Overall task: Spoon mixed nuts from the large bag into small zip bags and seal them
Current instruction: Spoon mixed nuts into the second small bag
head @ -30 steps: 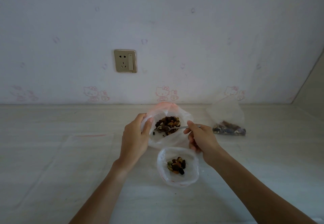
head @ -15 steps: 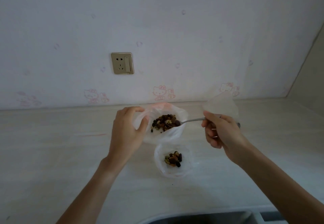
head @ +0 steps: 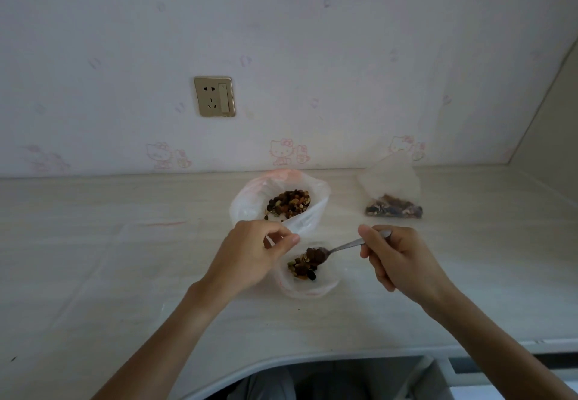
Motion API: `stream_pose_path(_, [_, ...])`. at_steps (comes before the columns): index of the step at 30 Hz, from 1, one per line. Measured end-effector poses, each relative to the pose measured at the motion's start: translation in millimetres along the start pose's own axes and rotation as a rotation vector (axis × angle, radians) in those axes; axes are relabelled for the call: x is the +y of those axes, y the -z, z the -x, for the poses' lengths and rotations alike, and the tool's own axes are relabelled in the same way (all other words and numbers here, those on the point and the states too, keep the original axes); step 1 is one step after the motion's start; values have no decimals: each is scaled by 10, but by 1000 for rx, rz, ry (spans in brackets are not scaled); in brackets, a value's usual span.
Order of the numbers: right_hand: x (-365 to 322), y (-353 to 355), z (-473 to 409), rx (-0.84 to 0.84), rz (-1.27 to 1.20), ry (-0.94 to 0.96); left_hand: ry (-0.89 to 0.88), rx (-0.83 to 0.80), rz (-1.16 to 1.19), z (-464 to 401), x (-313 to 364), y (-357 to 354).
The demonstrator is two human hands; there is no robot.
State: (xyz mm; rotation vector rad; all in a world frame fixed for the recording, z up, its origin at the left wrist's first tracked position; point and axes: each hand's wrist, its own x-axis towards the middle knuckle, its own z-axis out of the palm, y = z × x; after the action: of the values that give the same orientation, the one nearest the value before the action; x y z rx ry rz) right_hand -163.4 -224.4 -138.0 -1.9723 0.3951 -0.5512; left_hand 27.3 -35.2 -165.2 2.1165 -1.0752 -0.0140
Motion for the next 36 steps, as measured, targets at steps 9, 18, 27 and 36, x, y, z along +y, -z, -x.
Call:
stream_pose_path(9, [53, 108, 66, -46, 719, 669, 51, 17, -26, -19, -61, 16])
stream_pose_path(18, [72, -19, 10, 82, 125, 370, -31, 74, -242, -31, -52, 38])
stream_pose_path(27, [-10, -240, -347, 46, -340, -139, -32, 185, -127, -146, -37, 255])
stream_pose_path(36, [-24, -421, -781, 69, -316, -286, -56, 476, -114, -636, -77, 426])
